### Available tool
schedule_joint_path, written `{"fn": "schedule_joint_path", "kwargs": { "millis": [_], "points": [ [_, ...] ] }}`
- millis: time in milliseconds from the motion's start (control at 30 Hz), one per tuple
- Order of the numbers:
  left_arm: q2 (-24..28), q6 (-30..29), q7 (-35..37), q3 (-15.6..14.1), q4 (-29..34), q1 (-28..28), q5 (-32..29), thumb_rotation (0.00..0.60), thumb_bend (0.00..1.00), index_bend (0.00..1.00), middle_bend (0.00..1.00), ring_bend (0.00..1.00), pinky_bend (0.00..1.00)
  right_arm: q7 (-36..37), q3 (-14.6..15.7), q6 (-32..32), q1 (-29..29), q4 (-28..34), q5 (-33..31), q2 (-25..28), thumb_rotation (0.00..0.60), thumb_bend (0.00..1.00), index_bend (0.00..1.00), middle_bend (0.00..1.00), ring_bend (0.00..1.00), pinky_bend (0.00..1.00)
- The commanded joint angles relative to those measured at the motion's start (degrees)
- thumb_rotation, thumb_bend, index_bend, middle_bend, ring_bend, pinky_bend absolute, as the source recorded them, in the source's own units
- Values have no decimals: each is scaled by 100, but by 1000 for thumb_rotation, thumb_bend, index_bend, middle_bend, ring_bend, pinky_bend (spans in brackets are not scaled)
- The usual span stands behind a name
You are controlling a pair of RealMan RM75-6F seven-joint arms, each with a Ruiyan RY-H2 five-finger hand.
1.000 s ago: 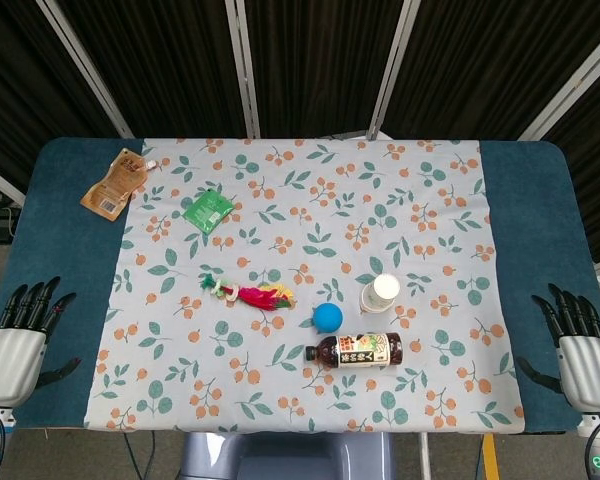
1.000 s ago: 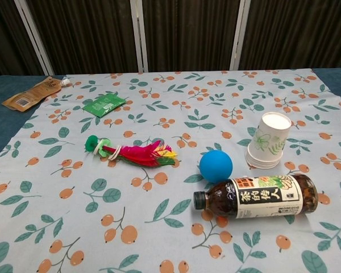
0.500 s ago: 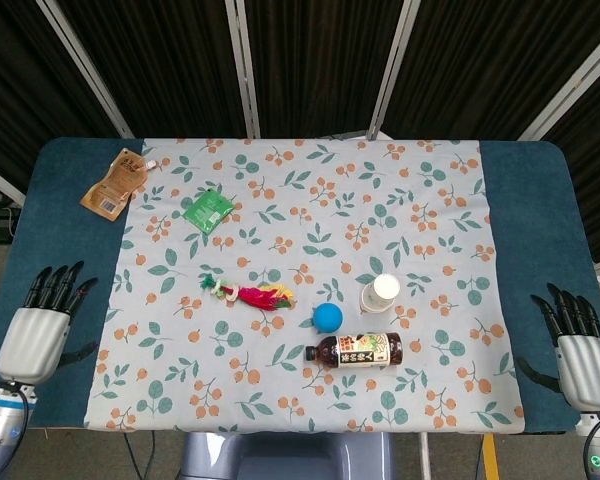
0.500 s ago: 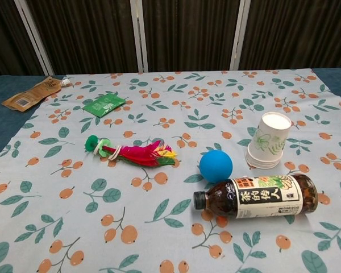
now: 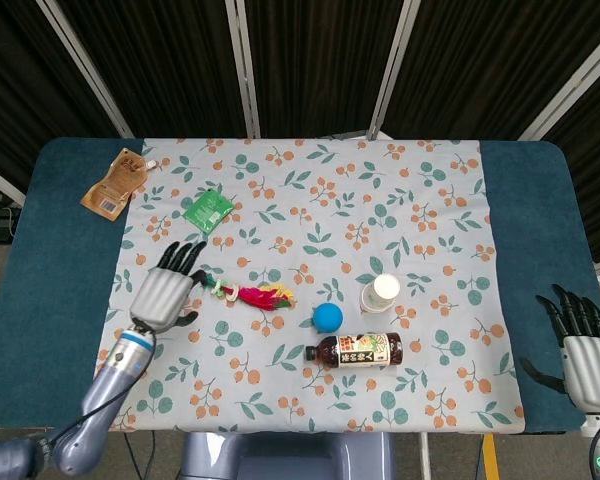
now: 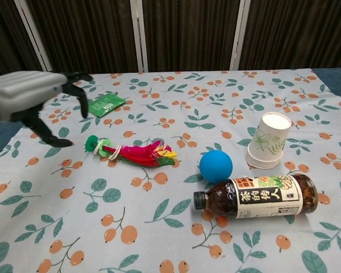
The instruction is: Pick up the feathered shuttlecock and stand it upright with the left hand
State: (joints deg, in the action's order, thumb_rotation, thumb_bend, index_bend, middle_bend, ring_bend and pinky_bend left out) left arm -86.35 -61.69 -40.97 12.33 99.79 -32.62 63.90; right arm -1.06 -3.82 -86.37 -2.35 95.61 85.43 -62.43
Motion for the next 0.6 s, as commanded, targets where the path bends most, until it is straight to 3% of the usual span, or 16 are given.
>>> {"fn": "schedule_joint_path", "kwargs": {
  "millis": [33,600],
  "points": [
    [-530,169,-340,206,-392,-417,-418,600,261,478,0,0,0,17,-1,4,4,2,-11,8,600,103,136,0,0,0],
    [-2206,167,-1087,771,-1648,-1670,-2080,600,374,479,0,0,0,192,0,-31,61,31,-47,94,600,104,137,0,0,0]
  ]
}}
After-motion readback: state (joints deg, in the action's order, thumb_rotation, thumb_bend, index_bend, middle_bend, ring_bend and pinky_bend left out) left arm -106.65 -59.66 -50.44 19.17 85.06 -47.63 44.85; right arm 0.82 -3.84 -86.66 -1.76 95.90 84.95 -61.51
